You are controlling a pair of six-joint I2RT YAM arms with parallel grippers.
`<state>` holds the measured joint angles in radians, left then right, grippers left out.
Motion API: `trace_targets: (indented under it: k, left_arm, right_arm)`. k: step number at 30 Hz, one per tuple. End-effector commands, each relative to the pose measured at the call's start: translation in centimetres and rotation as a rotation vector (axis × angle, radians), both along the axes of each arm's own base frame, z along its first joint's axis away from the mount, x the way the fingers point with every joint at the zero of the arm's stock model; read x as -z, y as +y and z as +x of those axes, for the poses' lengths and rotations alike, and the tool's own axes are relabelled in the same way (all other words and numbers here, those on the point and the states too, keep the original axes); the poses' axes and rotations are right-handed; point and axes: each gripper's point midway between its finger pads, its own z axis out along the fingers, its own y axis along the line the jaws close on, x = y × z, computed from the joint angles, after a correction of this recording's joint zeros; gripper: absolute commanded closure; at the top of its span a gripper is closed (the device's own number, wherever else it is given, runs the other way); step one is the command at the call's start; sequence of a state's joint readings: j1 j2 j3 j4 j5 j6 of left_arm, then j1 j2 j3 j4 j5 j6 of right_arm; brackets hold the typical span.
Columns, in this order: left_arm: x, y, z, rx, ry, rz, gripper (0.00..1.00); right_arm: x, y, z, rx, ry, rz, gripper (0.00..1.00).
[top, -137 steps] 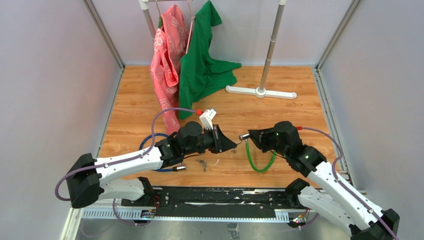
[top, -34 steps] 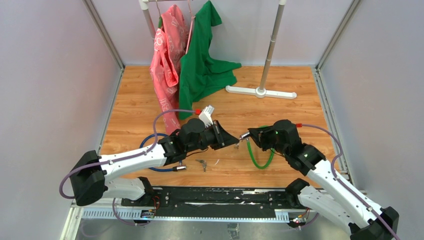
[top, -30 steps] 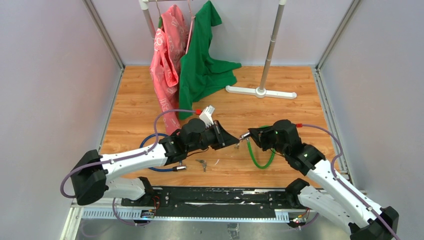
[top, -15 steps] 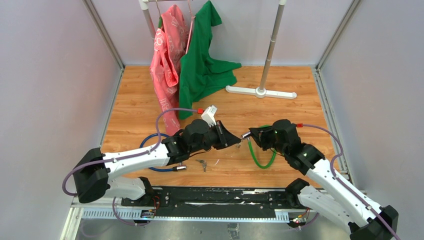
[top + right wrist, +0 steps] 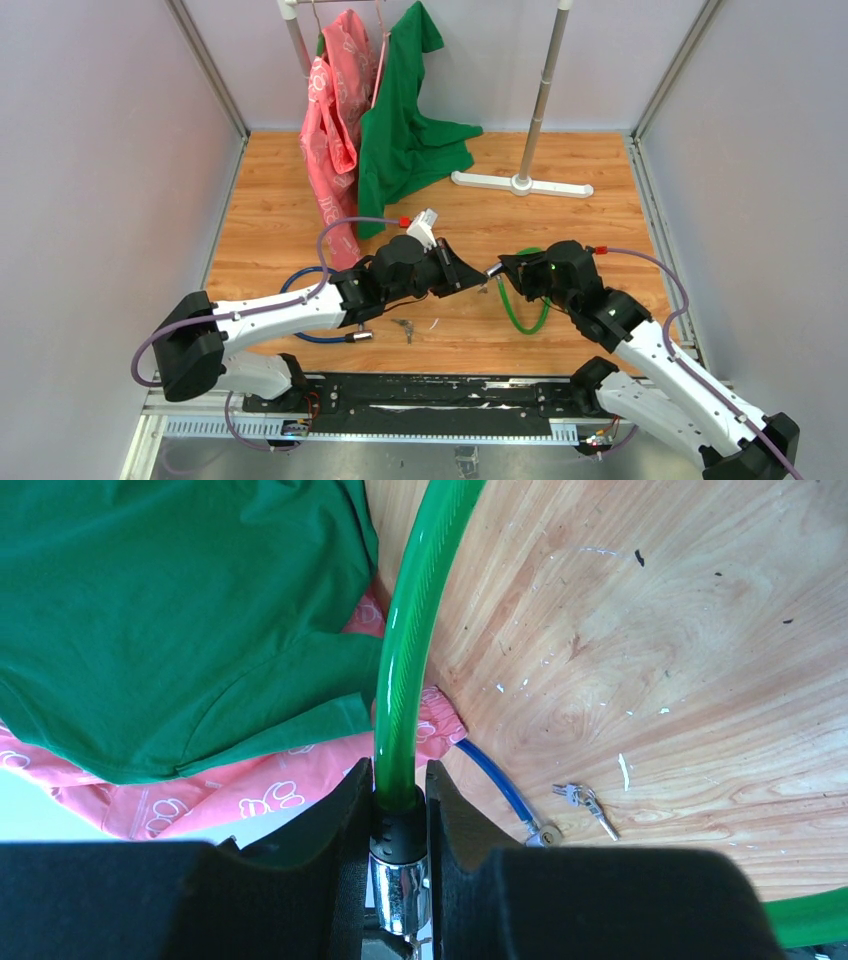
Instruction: Unlock with the key
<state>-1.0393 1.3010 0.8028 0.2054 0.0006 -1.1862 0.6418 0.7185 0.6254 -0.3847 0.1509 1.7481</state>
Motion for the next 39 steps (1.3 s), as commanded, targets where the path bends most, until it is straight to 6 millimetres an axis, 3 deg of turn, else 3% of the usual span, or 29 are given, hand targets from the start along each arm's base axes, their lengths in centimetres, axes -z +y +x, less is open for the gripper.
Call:
trace_targets:
  k: [1, 16, 39]
  left_arm:
    - [1.1, 0.1, 0.8, -0.07, 0.058, 0.004, 1.0]
    - [1.4, 1.3, 1.2, -0.09, -0.017, 0.072, 1.0]
    - [3.6, 3.3, 0.3, -0.105, -0.114, 0.167, 1.0]
  right_arm:
    - [-3.2, 2.5, -0.9, -0.1, -0.077, 0.106, 1.0]
    - [-3.1, 3.0, -1.4, -0.125, -0.051, 0.09, 1.0]
    - [0.0, 4.4, -3.1, -0.225, 0.05, 0.008, 1.0]
